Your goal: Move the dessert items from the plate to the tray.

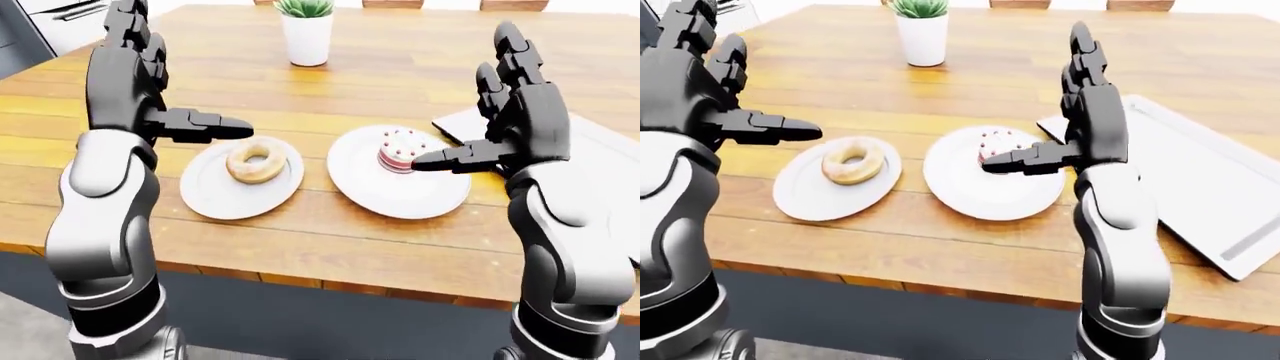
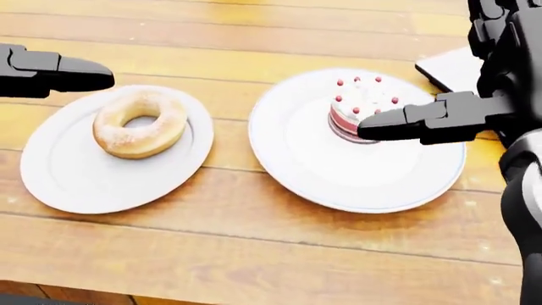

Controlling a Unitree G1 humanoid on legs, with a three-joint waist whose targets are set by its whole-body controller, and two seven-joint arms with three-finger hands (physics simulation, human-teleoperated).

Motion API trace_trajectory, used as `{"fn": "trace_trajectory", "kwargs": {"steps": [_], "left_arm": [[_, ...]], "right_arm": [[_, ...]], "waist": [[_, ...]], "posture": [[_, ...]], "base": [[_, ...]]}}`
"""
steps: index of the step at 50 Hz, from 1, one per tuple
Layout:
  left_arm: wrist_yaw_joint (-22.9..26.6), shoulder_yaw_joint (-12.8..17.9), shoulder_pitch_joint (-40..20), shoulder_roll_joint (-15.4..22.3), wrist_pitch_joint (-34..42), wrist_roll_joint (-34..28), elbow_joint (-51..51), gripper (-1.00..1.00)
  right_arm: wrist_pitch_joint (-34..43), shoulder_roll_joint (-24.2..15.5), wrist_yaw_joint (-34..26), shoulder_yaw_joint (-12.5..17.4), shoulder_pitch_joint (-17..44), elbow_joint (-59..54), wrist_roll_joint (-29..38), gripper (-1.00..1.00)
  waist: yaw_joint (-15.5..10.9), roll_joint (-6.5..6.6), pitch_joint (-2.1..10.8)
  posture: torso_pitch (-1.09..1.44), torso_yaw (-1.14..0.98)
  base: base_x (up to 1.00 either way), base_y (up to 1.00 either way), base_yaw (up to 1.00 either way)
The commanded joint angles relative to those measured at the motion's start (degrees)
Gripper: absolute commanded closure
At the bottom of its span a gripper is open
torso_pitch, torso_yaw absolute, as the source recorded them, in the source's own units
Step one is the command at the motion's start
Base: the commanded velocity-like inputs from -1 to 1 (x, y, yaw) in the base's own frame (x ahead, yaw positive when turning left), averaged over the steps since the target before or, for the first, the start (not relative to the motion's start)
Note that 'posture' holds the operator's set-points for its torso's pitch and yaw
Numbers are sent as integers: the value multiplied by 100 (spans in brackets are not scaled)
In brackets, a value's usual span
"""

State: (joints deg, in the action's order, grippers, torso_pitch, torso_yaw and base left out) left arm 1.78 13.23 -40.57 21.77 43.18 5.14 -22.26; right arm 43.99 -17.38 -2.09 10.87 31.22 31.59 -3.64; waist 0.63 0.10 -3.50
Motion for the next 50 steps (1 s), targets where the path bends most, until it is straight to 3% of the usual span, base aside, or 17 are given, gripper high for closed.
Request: {"fn": "trace_trajectory", "kwargs": {"steps": [1,7,9,13,15,20,23,27,28,34,38,40,50], "left_arm": [[-4,108,-181,114,-170,19,-194,-100],[218,118,-367,362,-142,-29,-2,-100],[309,109,-438,441,-205,-69,119,-100],[372,76,-494,445,-551,-179,491,-100],[446,24,-669,488,-759,-274,865,-100],[533,-42,-960,467,-1180,-378,1481,-100],[534,-29,-878,408,-1208,-375,1430,-100],[551,38,-773,399,-1094,-263,1229,-100],[553,72,-781,417,-1015,-220,1149,-100],[532,153,-670,501,-858,-78,937,-100],[525,170,-658,524,-807,9,876,-100],[505,197,-631,523,-801,55,846,-100],[445,200,-494,547,-843,93,786,-100]], "right_arm": [[308,-151,-144,44,320,289,147,-100],[1806,-665,-754,-195,1379,206,639,-100],[2274,-1059,-1264,-505,1606,112,928,-100],[2635,-1260,-1981,-841,2072,-377,1638,-100],[2525,-1093,-2235,-802,2395,-838,1901,-100],[1442,-964,-2982,-943,2903,-2260,2532,-100],[775,-820,-3224,-835,3292,-3224,2845,-100],[-369,-861,-3841,-933,3989,-4840,3297,-100],[-1018,-915,-4015,-1002,4223,-5385,3358,-100],[-3088,-861,-4643,-968,4972,-7400,3720,-100],[-4372,-955,-4667,-996,5140,-8302,4002,-100],[-4618,-930,-4668,-884,5224,-8561,4055,-100],[-5582,-788,-4595,-1029,5140,-9242,4749,-100]], "waist": [[-2,4,201],[-58,-55,240],[-72,-59,233],[-83,-65,227],[-81,-50,232],[-69,1,238],[-40,35,244],[-4,80,249],[7,90,249],[60,151,223],[74,170,220],[78,172,218],[87,172,202]], "posture": [[0,0],[0,0],[0,0],[0,0],[0,0],[0,0],[0,0],[0,0],[0,0],[0,0],[0,0],[0,0],[0,0]], "base": [[0,0,0],[0,0,0],[0,0,0],[0,0,0],[0,0,0],[0,0,0],[0,0,0],[0,0,0],[0,0,0],[0,0,0],[0,0,0],[0,0,0],[0,0,0]]}}
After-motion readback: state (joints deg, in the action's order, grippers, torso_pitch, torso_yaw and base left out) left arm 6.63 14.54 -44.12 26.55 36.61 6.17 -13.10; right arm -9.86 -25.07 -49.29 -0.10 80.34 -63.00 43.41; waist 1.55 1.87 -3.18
